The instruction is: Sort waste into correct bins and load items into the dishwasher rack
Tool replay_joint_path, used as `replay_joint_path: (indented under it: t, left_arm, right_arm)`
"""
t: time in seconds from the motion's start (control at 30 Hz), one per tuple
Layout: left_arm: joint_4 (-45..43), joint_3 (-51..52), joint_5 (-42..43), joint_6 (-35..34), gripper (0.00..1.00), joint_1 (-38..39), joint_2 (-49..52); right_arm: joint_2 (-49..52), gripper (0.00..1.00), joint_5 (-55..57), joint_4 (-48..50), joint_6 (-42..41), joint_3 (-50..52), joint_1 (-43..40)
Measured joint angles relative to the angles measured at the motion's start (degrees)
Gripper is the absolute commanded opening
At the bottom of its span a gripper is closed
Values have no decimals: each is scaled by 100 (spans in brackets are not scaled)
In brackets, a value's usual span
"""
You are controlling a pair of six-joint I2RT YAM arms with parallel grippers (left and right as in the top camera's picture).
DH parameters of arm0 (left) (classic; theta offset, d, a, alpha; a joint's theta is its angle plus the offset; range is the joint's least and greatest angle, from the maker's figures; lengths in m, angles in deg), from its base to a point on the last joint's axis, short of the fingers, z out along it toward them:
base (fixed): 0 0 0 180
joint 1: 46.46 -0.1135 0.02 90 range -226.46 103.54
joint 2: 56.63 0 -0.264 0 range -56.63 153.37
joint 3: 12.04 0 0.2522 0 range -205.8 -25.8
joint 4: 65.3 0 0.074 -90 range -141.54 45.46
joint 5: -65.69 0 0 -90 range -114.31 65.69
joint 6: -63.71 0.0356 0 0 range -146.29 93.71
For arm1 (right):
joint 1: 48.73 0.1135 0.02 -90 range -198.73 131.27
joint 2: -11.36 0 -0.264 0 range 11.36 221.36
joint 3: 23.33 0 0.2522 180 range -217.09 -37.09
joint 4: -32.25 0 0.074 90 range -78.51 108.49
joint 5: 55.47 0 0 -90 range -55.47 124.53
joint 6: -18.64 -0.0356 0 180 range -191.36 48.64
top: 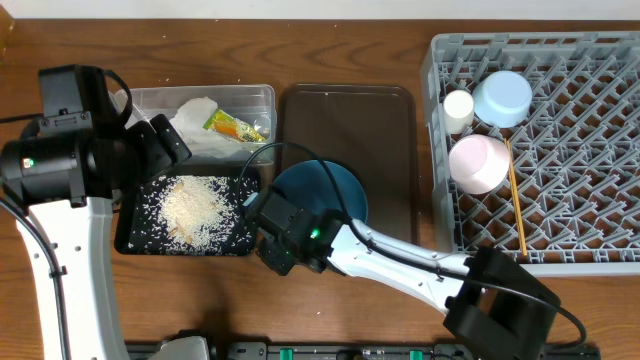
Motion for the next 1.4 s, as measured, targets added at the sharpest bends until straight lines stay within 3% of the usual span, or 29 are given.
replay_joint_path:
  t: [1.4]
  left_arm:
    - [0, 0, 0, 0, 96, 0, 0]
  right_arm:
    - [0, 25, 295, -1060, 0, 0, 0]
